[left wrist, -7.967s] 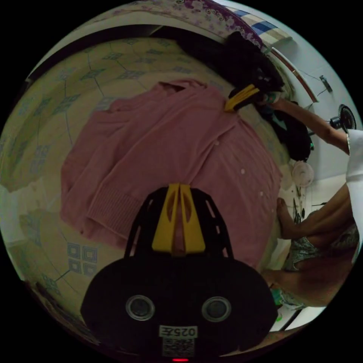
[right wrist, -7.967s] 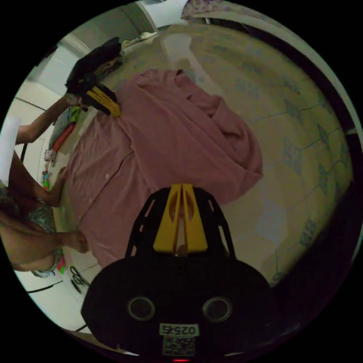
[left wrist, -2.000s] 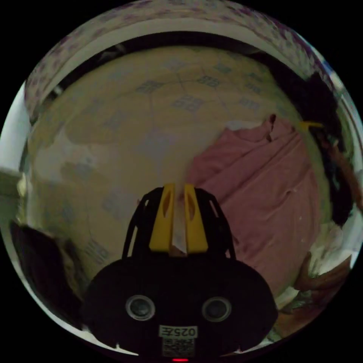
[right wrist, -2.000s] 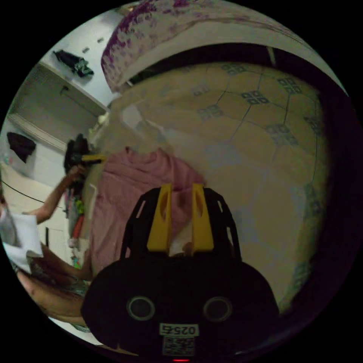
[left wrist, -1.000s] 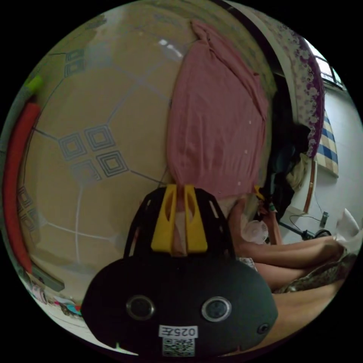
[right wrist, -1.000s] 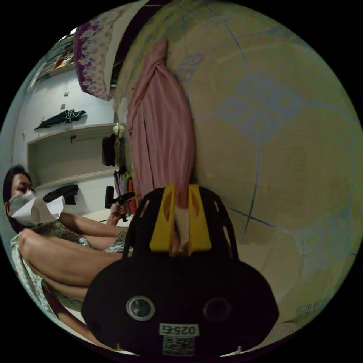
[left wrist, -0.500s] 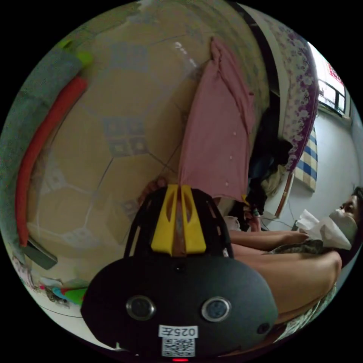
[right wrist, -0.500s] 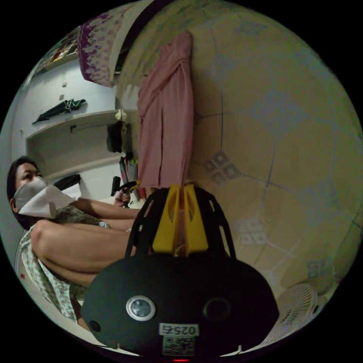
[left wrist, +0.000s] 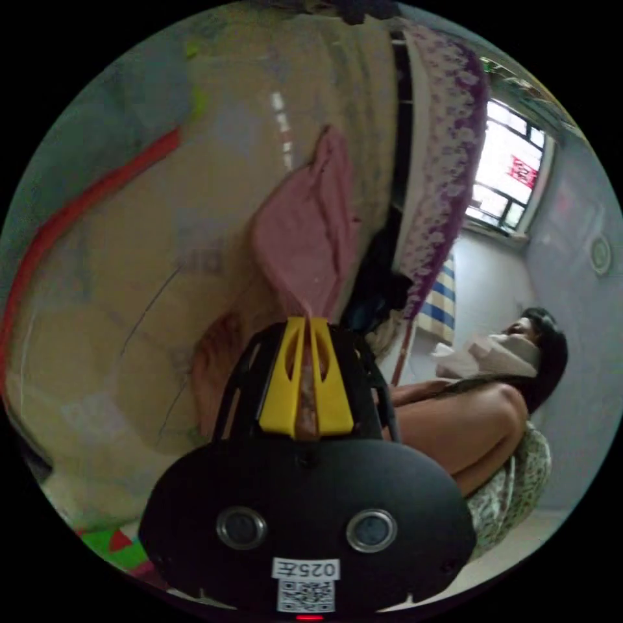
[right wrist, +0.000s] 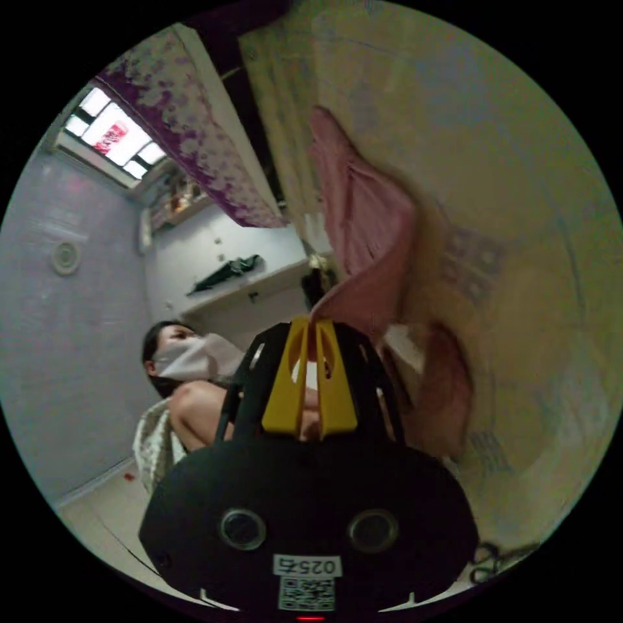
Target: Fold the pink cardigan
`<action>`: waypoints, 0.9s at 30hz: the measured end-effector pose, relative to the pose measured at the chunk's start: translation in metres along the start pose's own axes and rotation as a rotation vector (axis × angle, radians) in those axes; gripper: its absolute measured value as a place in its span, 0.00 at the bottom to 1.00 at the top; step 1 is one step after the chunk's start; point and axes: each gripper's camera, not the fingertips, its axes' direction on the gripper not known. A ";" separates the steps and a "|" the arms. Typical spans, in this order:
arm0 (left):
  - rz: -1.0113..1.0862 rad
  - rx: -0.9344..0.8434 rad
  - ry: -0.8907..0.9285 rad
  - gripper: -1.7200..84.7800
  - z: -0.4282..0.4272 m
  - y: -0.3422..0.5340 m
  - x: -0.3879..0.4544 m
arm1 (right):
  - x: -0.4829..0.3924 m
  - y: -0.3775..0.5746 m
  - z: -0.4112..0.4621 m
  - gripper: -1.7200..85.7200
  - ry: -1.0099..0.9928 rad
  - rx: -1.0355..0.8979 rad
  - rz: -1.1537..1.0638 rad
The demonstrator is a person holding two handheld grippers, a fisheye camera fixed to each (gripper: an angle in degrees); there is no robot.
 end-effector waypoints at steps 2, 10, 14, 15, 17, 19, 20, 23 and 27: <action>0.105 -0.004 0.051 0.00 0.004 -0.040 0.020 | -0.014 -0.043 0.013 0.01 -0.111 -0.014 -0.065; 0.014 0.079 0.121 0.02 0.071 -0.253 0.047 | -0.019 -0.245 0.079 0.05 0.003 0.020 0.024; -0.025 0.173 0.207 0.07 0.090 -0.294 0.033 | -0.006 -0.290 0.090 0.13 0.067 0.056 -0.017; 0.015 0.209 0.232 0.10 0.084 -0.291 0.037 | -0.007 -0.290 0.090 0.14 0.031 0.071 -0.060; 0.073 0.260 0.188 0.11 0.070 -0.280 0.044 | -0.010 -0.284 0.092 0.14 0.082 0.066 -0.102; 0.112 0.263 0.089 0.12 0.064 -0.261 0.050 | -0.011 -0.274 0.098 0.14 0.216 0.025 -0.152; 0.138 0.210 -0.028 0.12 0.068 -0.246 0.054 | -0.011 -0.266 0.105 0.15 0.323 -0.015 -0.188; 0.167 0.129 -0.401 0.12 0.094 -0.189 0.055 | -0.005 -0.241 0.127 0.17 0.628 -0.077 -0.282; 0.064 0.104 -0.493 0.11 0.140 -0.109 0.025 | 0.012 -0.224 0.173 0.16 0.812 -0.206 -0.349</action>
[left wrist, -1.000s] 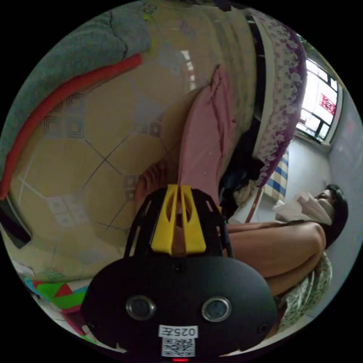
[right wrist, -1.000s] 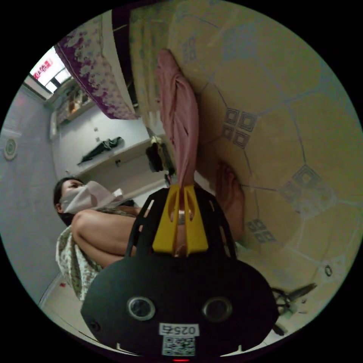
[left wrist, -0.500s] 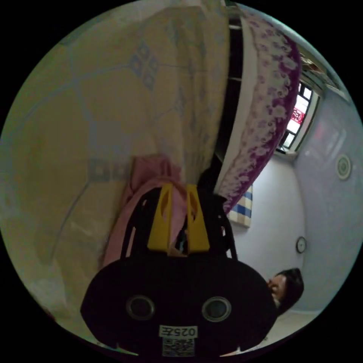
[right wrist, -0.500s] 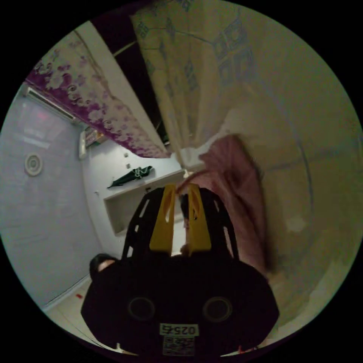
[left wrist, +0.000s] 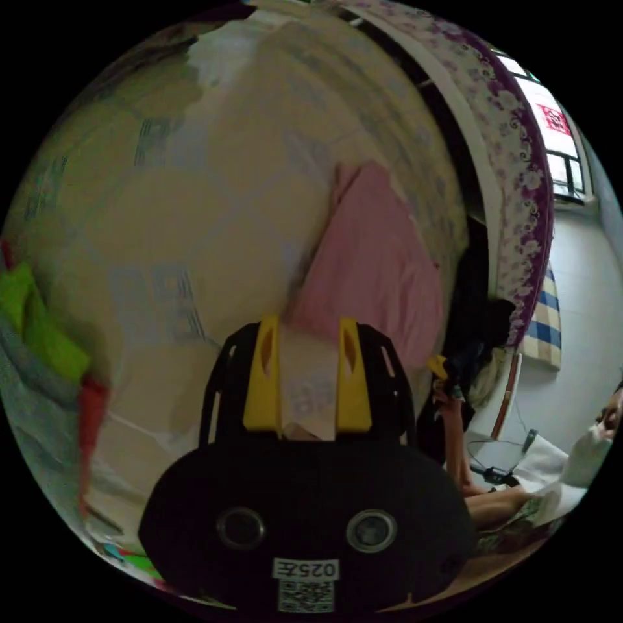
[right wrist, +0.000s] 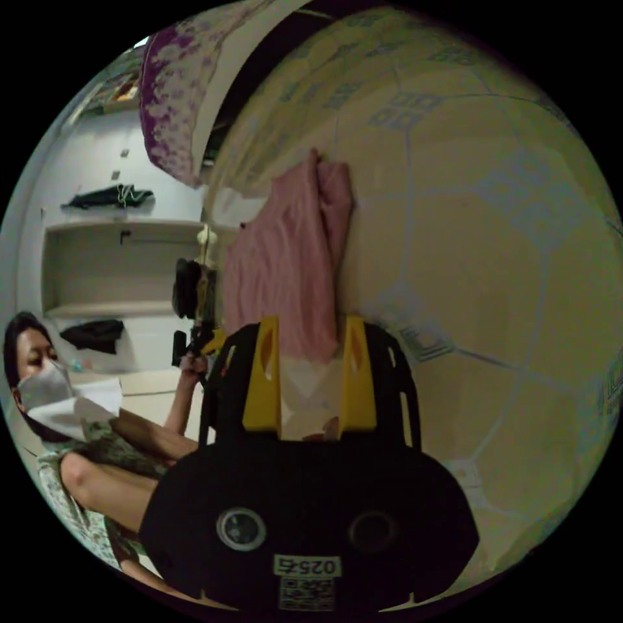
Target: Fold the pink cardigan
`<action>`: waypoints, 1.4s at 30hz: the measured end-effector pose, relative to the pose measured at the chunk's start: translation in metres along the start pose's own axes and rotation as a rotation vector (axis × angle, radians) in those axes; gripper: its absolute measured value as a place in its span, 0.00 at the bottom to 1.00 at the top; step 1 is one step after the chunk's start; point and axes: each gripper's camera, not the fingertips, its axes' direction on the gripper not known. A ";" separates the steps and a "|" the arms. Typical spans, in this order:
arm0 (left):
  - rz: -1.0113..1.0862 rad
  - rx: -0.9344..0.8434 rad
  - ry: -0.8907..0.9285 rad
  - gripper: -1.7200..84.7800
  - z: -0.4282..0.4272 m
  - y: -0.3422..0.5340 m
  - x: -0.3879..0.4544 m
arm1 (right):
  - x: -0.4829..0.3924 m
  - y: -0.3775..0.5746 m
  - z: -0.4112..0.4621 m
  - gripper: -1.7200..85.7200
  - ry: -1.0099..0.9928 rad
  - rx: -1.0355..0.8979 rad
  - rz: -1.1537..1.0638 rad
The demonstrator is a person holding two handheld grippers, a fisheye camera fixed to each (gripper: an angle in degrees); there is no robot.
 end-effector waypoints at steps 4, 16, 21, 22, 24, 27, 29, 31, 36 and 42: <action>-0.049 0.102 0.027 0.09 0.019 0.024 0.008 | -0.022 -0.019 0.040 0.09 0.131 -0.052 -0.086; 0.478 0.024 -0.311 0.00 0.058 -0.107 0.096 | -0.108 0.029 0.216 0.06 0.057 -0.445 -0.314; 0.387 0.065 -0.338 0.05 0.049 -0.134 0.089 | -0.133 0.022 0.277 0.13 -0.222 -0.627 -0.338; 0.361 0.070 -0.302 0.06 0.045 -0.132 0.080 | -0.134 0.020 0.276 0.14 -0.230 -0.637 -0.352; 0.293 0.063 -0.027 0.12 0.033 -0.113 0.040 | -0.135 -0.003 0.254 0.20 -0.248 -0.590 -0.396; 0.199 0.034 0.191 0.14 0.034 -0.068 0.001 | -0.125 -0.072 0.202 0.25 -0.194 -0.356 -0.401; 0.186 0.017 0.241 0.14 0.043 -0.038 -0.007 | -0.108 -0.125 0.181 0.27 -0.149 -0.252 -0.392; 0.160 -0.004 0.305 0.15 0.052 -0.015 -0.013 | -0.087 -0.181 0.181 0.29 -0.094 -0.278 -0.377; 0.101 -0.028 0.437 0.14 0.078 0.011 -0.024 | -0.051 -0.286 0.215 0.27 -0.131 -0.407 -0.312; 0.155 -0.060 0.465 0.13 0.092 -0.012 -0.016 | -0.049 -0.326 0.259 0.25 -0.249 -0.536 -0.334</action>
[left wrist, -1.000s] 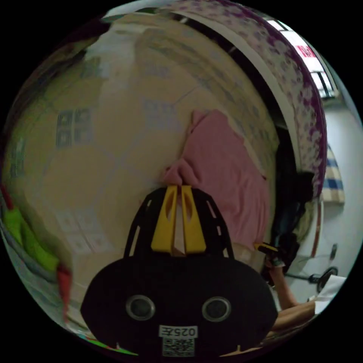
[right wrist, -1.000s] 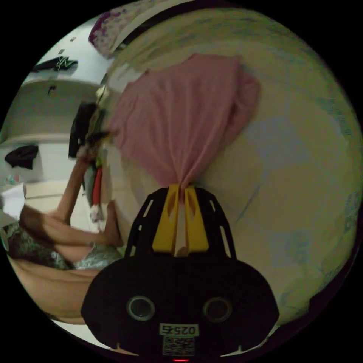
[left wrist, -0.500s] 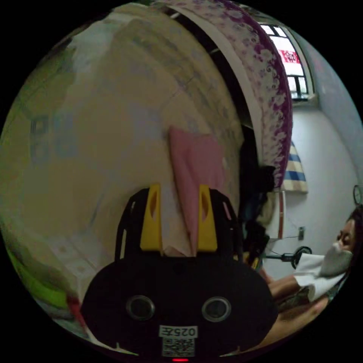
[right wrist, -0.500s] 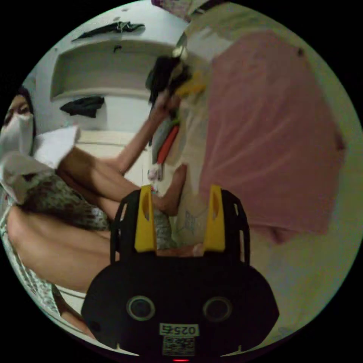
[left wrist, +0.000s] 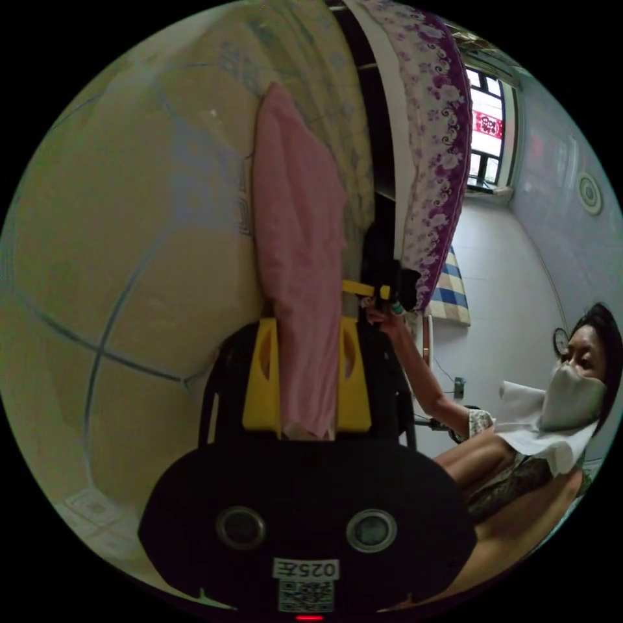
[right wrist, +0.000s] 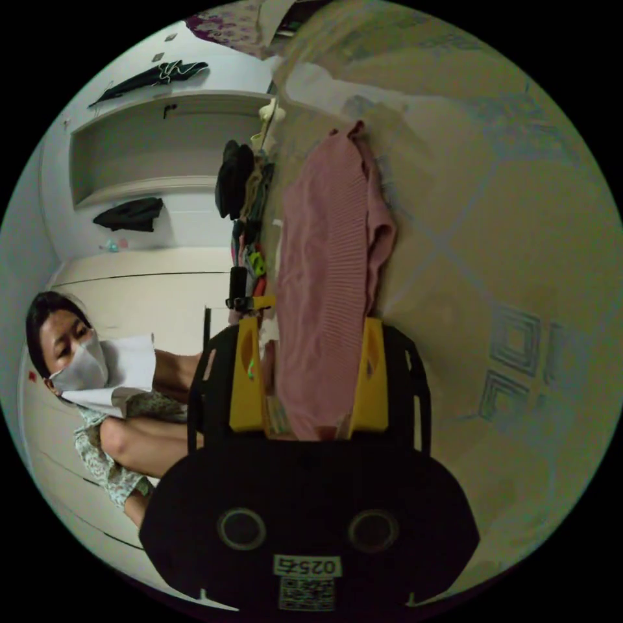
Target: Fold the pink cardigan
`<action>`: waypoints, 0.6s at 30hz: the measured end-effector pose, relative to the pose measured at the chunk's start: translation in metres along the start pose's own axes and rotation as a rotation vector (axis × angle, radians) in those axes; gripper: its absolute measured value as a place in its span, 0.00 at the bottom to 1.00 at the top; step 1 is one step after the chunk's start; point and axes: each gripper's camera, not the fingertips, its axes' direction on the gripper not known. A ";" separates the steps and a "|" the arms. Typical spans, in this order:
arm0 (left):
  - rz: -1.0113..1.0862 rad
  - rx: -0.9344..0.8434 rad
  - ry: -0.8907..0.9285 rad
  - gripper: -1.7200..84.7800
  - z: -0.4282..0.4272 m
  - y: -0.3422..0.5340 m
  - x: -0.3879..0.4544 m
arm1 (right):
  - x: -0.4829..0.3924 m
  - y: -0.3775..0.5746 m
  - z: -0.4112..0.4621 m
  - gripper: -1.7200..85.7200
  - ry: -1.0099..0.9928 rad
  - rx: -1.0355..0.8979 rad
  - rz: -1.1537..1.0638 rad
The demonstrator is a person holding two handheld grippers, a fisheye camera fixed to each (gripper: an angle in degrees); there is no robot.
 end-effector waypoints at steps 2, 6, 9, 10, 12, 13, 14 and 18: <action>0.004 -0.013 0.002 0.13 -0.001 -0.006 -0.002 | 0.014 -0.010 0.002 0.23 -0.041 -0.015 0.016; -0.038 0.077 0.035 0.12 -0.023 -0.010 -0.016 | 0.040 -0.017 0.000 0.22 -0.165 -0.036 0.039; -0.016 0.037 0.020 0.12 -0.028 -0.014 -0.019 | 0.041 -0.026 0.006 0.17 -0.016 -0.087 0.012; -0.011 0.024 0.016 0.12 -0.027 -0.014 -0.019 | 0.042 -0.029 0.006 0.17 -0.009 -0.100 0.002; 0.010 -0.003 0.005 0.12 -0.023 -0.016 -0.017 | 0.050 -0.044 0.007 0.18 -0.036 -0.111 -0.011; 0.012 -0.006 0.006 0.12 -0.022 -0.016 -0.017 | 0.052 -0.047 0.006 0.18 -0.057 -0.087 -0.020; 0.010 -0.010 0.012 0.11 -0.020 -0.016 -0.018 | 0.058 -0.053 0.001 0.19 -0.110 -0.012 -0.014; 0.001 0.003 0.012 0.11 -0.020 -0.009 -0.022 | 0.065 -0.066 0.018 0.17 -0.091 -0.138 -0.048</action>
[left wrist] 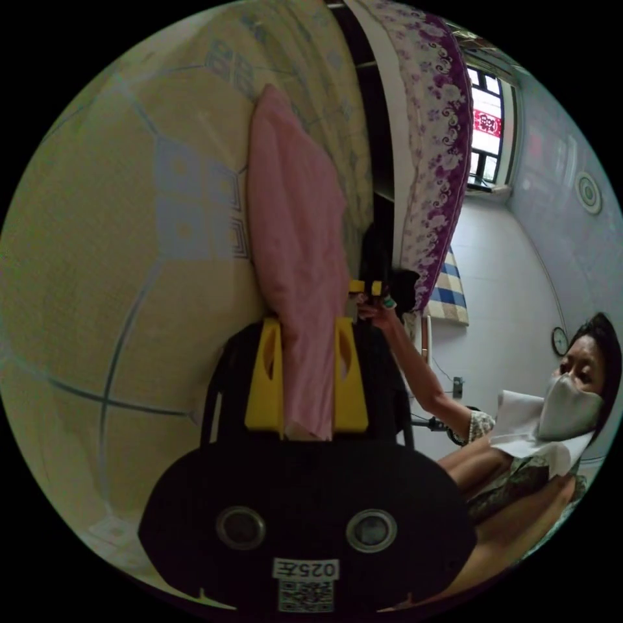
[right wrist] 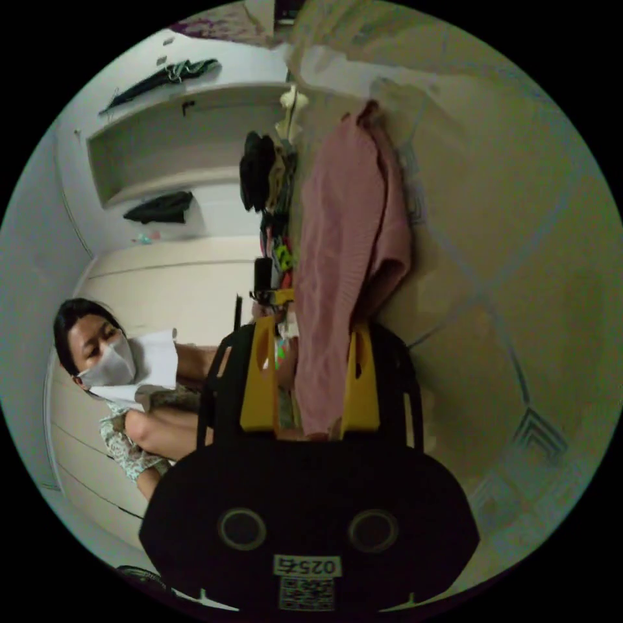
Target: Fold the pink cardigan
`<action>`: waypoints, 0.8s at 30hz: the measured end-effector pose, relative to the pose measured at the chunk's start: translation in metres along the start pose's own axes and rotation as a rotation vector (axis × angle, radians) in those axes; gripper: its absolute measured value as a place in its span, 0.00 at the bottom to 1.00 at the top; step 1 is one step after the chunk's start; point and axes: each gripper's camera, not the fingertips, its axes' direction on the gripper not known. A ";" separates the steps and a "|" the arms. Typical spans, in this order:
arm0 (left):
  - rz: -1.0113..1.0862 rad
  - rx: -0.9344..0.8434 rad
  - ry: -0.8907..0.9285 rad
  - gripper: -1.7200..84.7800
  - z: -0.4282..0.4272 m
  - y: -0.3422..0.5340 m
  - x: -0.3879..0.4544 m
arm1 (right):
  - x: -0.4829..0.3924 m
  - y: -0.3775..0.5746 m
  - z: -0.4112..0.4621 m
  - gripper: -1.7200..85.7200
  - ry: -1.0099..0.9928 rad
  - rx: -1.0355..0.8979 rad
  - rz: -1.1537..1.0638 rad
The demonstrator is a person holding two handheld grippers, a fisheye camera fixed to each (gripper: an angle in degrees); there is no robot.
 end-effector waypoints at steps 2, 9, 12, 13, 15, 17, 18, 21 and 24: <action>0.003 -0.011 0.002 0.10 0.000 0.004 -0.002 | 0.001 0.000 0.006 0.17 0.036 -0.023 -0.004; 0.022 -0.038 -0.010 0.05 -0.005 0.013 -0.012 | 0.033 0.005 0.010 0.11 -0.054 0.005 0.032; 0.001 -0.079 0.036 0.02 -0.002 0.012 -0.023 | 0.049 0.009 0.016 0.06 -0.080 0.022 0.062; -0.005 -0.086 0.047 0.01 -0.001 0.012 -0.026 | 0.051 0.009 0.018 0.06 -0.087 0.016 0.064; 0.019 -0.087 0.098 0.00 -0.004 0.009 -0.030 | 0.052 0.007 0.020 0.04 -0.107 0.000 0.044; 0.042 -0.098 0.129 0.00 -0.015 -0.001 -0.027 | 0.048 0.004 0.011 0.03 -0.106 0.039 0.023; 0.073 -0.073 0.147 0.00 -0.027 -0.012 -0.019 | 0.041 -0.002 0.003 0.03 -0.114 0.066 -0.003; 0.197 -0.020 0.165 0.00 -0.068 -0.055 0.027 | -0.001 -0.020 -0.026 0.02 -0.104 0.186 -0.145; 0.397 0.005 0.141 0.00 -0.113 -0.087 0.106 | -0.065 -0.026 -0.050 0.02 -0.024 0.289 -0.329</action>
